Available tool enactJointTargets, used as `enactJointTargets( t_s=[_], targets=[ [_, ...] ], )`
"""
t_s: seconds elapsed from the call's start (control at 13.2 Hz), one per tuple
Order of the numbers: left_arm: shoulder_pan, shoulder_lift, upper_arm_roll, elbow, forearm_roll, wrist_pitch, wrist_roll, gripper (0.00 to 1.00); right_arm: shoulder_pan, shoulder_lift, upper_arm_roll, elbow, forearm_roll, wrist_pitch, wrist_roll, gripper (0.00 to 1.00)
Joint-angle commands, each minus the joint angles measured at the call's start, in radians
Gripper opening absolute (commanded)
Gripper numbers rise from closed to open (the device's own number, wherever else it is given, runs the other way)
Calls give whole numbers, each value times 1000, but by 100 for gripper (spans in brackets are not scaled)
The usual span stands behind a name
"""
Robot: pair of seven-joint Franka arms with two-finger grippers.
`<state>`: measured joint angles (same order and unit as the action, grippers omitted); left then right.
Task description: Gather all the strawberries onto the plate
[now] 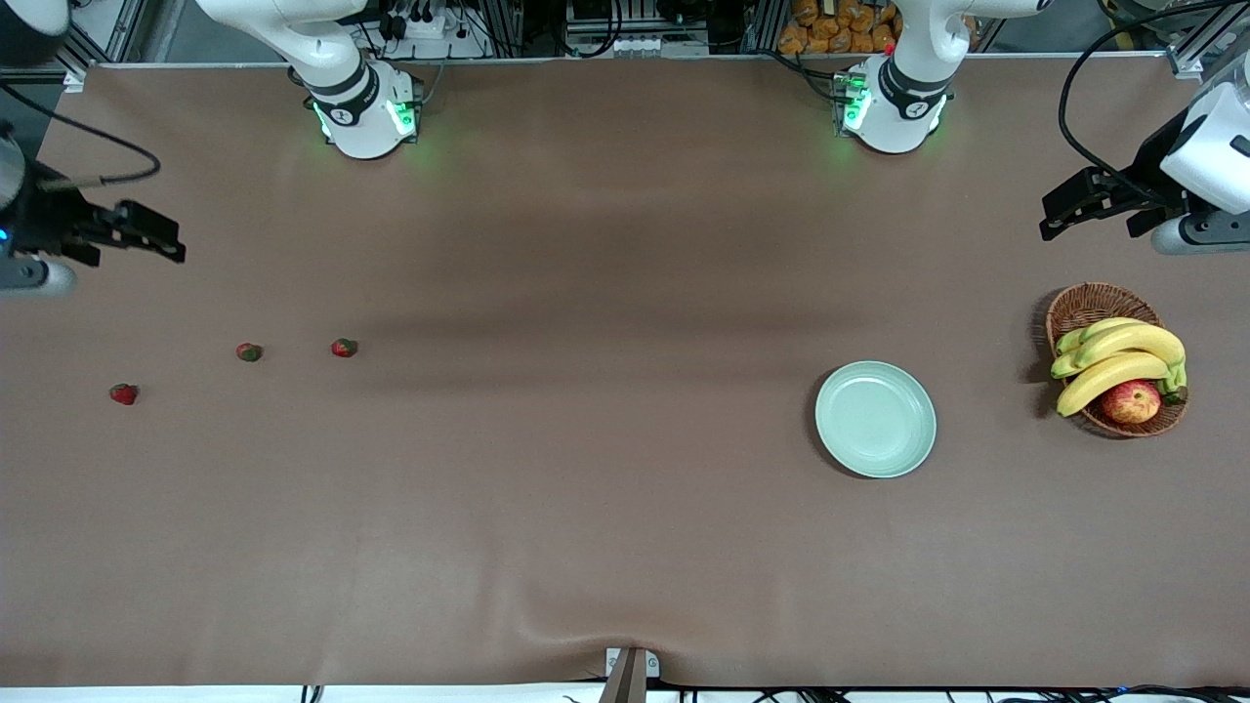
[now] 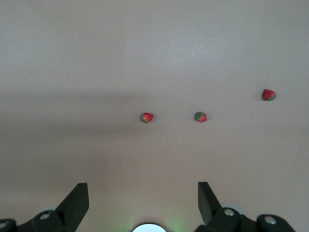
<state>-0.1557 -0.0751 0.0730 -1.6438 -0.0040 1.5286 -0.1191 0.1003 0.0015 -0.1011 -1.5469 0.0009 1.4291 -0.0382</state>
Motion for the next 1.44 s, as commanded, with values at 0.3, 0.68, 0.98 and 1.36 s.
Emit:
enactJointTargets(
  t_s=[0.3, 0.68, 0.98, 1.36],
  targets=[
    [-5, 12, 2, 35, 13, -22, 12, 100, -189, -34, 139, 13, 22, -81, 17, 100],
    [5, 23, 1, 44, 10, -59, 21, 100, -188, -40, 135, 13, 22, -84, 18, 100],
    [7, 21, 1, 44, 10, -61, 21, 100, -186, -49, 138, 13, 48, -79, 52, 100],
    [-1, 24, -1, 45, 4, -44, 12, 100, -182, -46, 135, 5, 47, -53, 54, 100]
  ],
)
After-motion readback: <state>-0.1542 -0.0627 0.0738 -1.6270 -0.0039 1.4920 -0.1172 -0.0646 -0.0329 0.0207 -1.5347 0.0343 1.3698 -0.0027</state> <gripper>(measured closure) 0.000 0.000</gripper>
